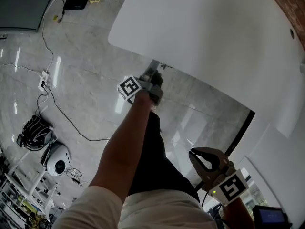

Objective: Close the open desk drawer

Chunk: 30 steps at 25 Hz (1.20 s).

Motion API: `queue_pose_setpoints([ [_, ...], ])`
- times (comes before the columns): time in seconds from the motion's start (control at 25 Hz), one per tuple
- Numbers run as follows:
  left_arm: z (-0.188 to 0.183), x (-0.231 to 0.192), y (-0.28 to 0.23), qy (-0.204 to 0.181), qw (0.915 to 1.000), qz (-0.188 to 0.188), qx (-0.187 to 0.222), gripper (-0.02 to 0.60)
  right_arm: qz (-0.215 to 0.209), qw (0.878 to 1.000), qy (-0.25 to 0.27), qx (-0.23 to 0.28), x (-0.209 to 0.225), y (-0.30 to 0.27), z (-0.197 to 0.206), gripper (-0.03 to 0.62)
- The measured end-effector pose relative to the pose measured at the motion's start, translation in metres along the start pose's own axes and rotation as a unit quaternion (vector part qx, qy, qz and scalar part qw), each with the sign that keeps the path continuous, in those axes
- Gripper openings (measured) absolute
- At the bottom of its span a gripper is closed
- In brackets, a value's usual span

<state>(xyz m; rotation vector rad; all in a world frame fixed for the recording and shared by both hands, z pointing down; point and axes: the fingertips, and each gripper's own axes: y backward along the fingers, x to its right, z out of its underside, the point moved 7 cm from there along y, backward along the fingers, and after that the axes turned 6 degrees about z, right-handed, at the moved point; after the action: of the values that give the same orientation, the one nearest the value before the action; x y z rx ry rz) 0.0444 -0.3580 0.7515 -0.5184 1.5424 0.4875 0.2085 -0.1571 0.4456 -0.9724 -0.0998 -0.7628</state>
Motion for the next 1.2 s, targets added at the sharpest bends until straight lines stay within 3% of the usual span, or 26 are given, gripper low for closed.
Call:
queue_pose_setpoints([
  [0.48, -0.010, -0.005, -0.047, -0.007, 0.9998, 0.018, -0.007, 0.028, 0.007, 1.000, -0.018, -0.006, 0.018, -0.006, 0.000, 0.021],
  [0.96, -0.009, 0.002, -0.047, 0.004, 0.9995, 0.031, -0.004, 0.031, 0.023, 1.000, -0.020, -0.007, 0.008, -0.003, 0.006, 0.020],
  [1.2, -0.009, 0.003, -0.041, -0.028, 0.9994, 0.003, -0.019, 0.068, 0.031, 0.999, -0.019, -0.002, -0.002, 0.005, 0.012, 0.021],
])
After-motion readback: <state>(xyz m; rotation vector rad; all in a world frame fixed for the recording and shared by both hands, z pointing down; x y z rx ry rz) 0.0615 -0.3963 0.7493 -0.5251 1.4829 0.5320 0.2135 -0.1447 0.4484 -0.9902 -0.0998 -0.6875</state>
